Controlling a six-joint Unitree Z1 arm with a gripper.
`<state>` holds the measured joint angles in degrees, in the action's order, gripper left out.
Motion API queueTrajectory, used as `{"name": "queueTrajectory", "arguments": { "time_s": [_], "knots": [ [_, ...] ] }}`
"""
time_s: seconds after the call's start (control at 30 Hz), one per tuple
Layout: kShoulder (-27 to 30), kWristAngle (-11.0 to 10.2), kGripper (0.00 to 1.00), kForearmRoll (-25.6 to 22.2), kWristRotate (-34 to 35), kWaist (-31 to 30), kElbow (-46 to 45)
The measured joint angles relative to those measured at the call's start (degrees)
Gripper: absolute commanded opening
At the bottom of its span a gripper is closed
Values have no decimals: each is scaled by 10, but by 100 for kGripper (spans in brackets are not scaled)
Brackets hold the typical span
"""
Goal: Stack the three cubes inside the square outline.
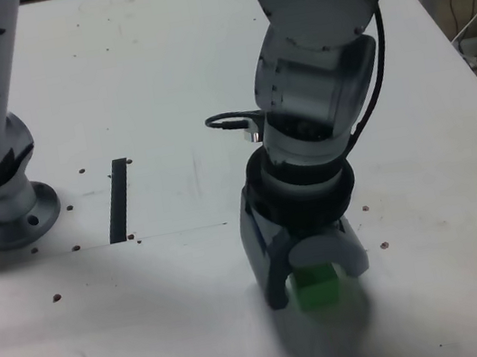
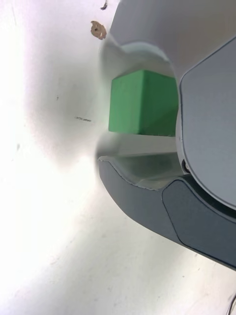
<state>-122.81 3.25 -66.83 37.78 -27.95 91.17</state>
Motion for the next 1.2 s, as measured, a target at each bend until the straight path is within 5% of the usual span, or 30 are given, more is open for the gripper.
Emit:
{"name": "queueTrajectory", "arguments": {
  "time_s": [0.47,0.83,1.0,1.2],
  "knots": [
    [0,-10,27,27,-9,0,-2],
    [21,-11,27,24,-9,0,-12],
    [38,-20,27,4,-17,0,-8],
    [72,-57,27,-87,-59,11,57]
  ]
}}
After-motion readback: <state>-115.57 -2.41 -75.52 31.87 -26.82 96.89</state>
